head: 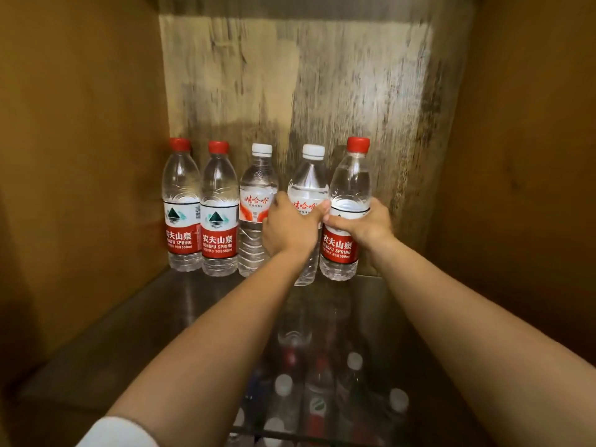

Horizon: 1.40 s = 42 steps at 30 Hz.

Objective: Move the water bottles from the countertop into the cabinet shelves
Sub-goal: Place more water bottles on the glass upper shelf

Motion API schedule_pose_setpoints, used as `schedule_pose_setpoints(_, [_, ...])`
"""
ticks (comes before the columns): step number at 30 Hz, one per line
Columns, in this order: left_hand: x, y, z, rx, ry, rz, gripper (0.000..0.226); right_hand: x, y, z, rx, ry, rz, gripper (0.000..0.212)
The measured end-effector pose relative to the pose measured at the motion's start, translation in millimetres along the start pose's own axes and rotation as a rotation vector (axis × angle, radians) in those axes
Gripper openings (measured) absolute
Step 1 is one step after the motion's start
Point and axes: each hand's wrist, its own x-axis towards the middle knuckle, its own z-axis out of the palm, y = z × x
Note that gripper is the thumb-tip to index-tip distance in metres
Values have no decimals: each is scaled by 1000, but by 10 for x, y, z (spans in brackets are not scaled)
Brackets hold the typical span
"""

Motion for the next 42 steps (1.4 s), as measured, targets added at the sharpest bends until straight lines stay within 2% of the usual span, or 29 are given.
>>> schedule_pose_setpoints(6, [38,-18,-2,129,-27,10,76,40,152,67,-57,-39,22,73])
schedule_pose_setpoints(10, [44,-20,-5,219,-74,51,73,9,168,63,-146,-24,-44,78])
schedule_pose_setpoints(13, [-16,-82,18,258,-45,178,83,-40,168,18,-207,-26,-83,83])
schedule_pose_setpoints(17, [-70,-218,-41,419,90,408,104,-116,200,-108,-170,-182,29,85])
schedule_pose_setpoints(19, [-69,-309,-72,561,116,381,121,-163,238,-137,-186,-246,112,79])
schedule_pose_setpoints(22, [-51,-428,-81,580,16,222,138,-164,299,-133,-191,-246,124,71])
schedule_pose_setpoints(25, [-2,-520,-69,566,-31,182,138,-125,318,-102,-199,-230,114,69])
schedule_pose_setpoints(42, [92,-646,-45,532,23,229,135,-131,312,38,-263,-163,46,76])
